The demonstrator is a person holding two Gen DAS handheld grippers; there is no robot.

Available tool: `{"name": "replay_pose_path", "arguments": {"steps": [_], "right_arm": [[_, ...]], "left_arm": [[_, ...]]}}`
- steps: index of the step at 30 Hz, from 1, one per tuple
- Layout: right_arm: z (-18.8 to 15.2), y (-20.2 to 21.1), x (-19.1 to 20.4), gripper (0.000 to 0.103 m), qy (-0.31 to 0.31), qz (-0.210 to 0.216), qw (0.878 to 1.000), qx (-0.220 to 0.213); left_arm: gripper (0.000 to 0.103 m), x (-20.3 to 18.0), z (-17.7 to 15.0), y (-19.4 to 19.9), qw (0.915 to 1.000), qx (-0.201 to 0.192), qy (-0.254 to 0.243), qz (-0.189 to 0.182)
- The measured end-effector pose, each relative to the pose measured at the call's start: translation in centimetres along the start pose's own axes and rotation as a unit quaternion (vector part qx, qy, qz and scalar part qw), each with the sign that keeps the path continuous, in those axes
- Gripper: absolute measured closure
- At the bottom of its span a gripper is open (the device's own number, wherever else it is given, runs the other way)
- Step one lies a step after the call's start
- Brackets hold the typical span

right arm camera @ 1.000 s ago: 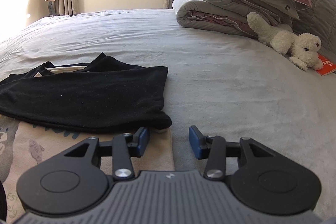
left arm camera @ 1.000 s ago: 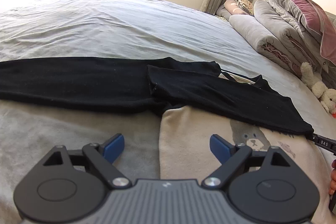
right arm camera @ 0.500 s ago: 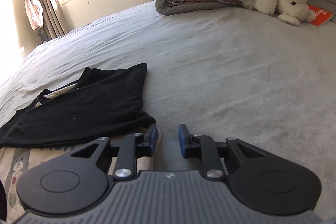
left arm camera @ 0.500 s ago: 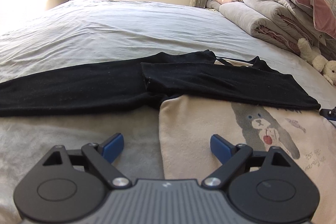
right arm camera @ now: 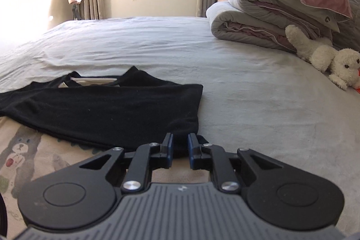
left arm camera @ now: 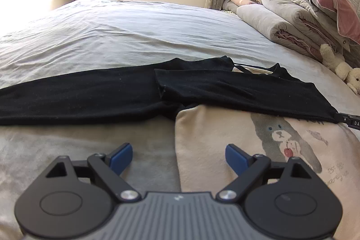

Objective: Fold clothes

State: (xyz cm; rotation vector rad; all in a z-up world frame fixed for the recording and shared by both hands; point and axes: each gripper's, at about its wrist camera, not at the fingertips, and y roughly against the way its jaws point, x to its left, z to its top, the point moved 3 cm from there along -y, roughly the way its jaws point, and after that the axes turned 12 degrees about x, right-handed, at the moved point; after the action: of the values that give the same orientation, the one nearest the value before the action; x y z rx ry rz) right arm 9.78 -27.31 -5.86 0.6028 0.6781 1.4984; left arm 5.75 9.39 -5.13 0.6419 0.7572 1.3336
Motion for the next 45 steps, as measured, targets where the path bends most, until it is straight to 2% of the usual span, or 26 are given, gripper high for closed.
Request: {"name": "replay_pose_path", "arguments": {"steps": [4,5,6,7,10,13,19,25,29,33,36,41,45], "right_arm": [[-0.2,0.1,0.0,0.094,-0.005,-0.001,1.000,0.011],[-0.1,0.2,0.2,0.092,-0.006,-0.002,1.000,0.012],[-0.1,0.4,0.4,0.087,-0.007,0.000,1.000,0.011],[-0.1,0.5,0.6,0.080,-0.007,0.003,1.000,0.009],[0.1,1.0,1.2,0.074,-0.006,0.010,1.000,0.005],[0.2,1.2,1.5,0.071,-0.005,0.017,1.000,0.003],[0.2,1.6,1.8,0.070,0.000,0.019,1.000,-0.001],[0.4,2.0,2.0,0.068,-0.006,0.029,1.000,-0.007],[0.4,2.2,2.7,0.068,-0.001,0.033,0.999,-0.008],[0.5,2.4,3.7,0.068,0.005,0.044,0.999,-0.009],[0.4,2.5,4.4,0.068,0.013,0.051,0.999,-0.008],[0.5,2.8,5.3,0.068,0.017,0.061,0.998,-0.012],[0.7,3.2,5.6,0.068,0.011,0.067,0.998,-0.017]], "left_arm": [[0.012,0.2,0.2,0.0,1.0000,-0.004,0.007,0.002],[0.012,0.4,0.3,0.0,0.9999,-0.006,0.014,0.003],[0.012,0.7,0.4,0.0,0.9997,-0.008,0.024,0.005],[0.013,1.1,0.5,0.1,0.9992,-0.010,0.038,0.008],[0.012,2.4,0.9,0.4,0.9963,-0.016,0.082,0.017],[0.012,4.3,1.2,0.8,0.9894,-0.027,0.139,0.031],[0.012,8.6,1.4,1.7,0.9699,-0.045,0.224,0.082],[0.013,14.5,1.5,2.7,0.9376,-0.044,0.313,0.145],[0.013,18.0,1.5,3.3,0.9202,-0.048,0.348,0.174],[0.016,21.3,1.2,3.5,0.9049,-0.047,0.380,0.185],[0.018,22.8,1.2,3.7,0.8981,-0.061,0.395,0.184],[0.021,24.8,1.2,3.4,0.8858,-0.093,0.416,0.183],[0.030,25.8,1.2,3.3,0.8742,-0.121,0.430,0.190]]}}
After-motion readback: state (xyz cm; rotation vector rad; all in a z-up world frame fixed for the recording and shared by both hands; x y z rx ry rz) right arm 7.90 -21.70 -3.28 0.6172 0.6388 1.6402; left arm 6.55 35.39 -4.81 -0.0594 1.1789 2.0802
